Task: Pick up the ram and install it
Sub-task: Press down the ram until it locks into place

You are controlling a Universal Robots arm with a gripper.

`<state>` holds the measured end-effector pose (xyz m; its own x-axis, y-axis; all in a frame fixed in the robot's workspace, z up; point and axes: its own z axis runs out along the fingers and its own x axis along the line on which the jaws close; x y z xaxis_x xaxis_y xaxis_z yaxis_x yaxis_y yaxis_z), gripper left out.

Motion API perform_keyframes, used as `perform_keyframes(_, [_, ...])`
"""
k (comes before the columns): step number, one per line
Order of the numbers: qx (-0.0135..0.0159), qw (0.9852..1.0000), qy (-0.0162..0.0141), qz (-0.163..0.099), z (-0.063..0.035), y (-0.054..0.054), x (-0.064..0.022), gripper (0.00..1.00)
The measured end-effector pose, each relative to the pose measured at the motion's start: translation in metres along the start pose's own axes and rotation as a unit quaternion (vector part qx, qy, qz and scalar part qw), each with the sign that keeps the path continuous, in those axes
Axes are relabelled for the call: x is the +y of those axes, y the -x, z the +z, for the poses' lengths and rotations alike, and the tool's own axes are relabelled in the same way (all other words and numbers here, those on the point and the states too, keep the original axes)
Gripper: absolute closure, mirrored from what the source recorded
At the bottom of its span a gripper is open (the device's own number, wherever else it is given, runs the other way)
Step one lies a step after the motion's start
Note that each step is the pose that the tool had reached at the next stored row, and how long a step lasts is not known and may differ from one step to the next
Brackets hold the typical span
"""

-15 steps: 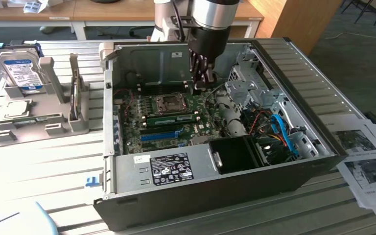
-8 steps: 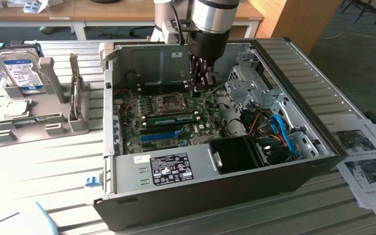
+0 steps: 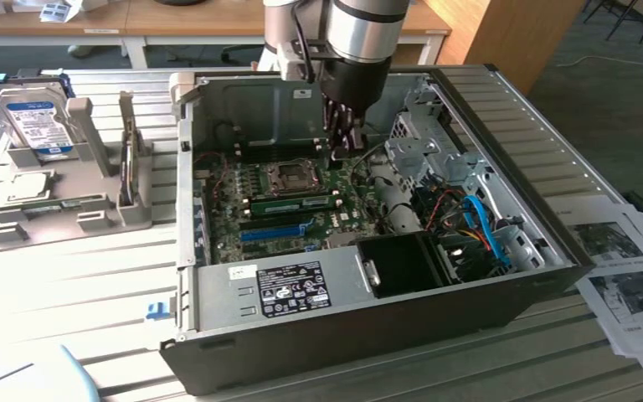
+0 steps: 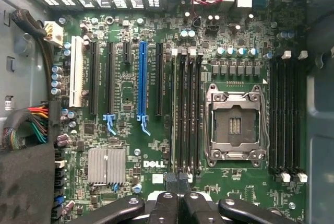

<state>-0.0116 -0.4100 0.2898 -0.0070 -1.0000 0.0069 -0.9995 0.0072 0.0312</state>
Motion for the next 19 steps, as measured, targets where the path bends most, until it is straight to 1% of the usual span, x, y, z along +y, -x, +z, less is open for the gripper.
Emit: perform_keyframes(19, [0.0, 1.0, 0.0, 0.0, 0.0171, 0.0, -0.0005, 0.91])
